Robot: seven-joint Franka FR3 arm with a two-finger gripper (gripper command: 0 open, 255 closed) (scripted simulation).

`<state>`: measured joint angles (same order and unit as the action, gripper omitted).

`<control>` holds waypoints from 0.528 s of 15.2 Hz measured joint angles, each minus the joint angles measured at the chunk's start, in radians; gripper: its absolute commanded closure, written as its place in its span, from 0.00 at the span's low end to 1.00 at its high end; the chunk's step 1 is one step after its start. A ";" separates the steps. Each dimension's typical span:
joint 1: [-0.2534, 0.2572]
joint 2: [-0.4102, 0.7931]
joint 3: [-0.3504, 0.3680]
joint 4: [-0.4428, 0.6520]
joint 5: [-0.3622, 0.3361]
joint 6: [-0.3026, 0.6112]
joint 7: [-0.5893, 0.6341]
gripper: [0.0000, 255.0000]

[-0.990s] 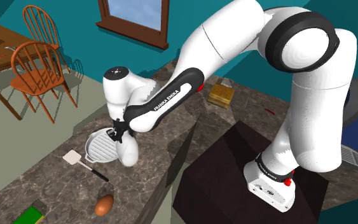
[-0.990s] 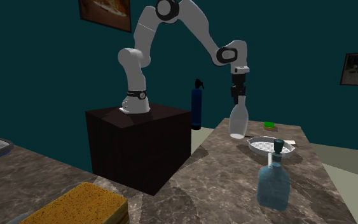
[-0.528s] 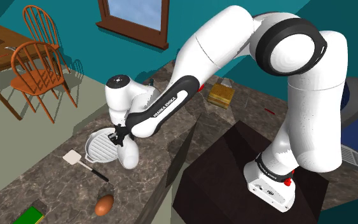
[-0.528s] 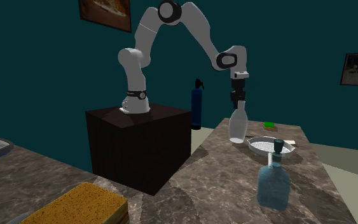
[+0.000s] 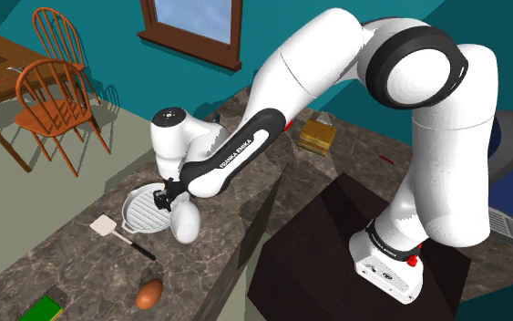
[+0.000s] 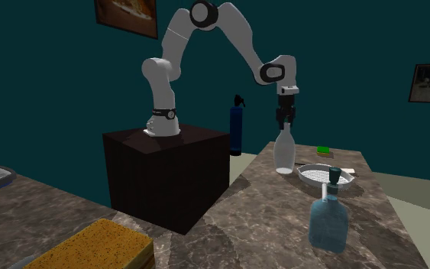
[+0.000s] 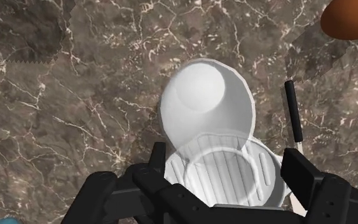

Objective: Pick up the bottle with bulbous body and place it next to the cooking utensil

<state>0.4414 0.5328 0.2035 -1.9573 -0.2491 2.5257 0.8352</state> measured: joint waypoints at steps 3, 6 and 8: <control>0.000 0.000 0.000 0.000 0.000 0.000 0.000 0.00; -0.010 -0.056 0.015 -0.010 0.020 -0.045 -0.013 0.00; -0.015 -0.091 0.025 -0.010 0.033 -0.079 -0.021 0.00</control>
<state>0.4268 0.4415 0.2281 -1.9670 -0.2162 2.4470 0.8144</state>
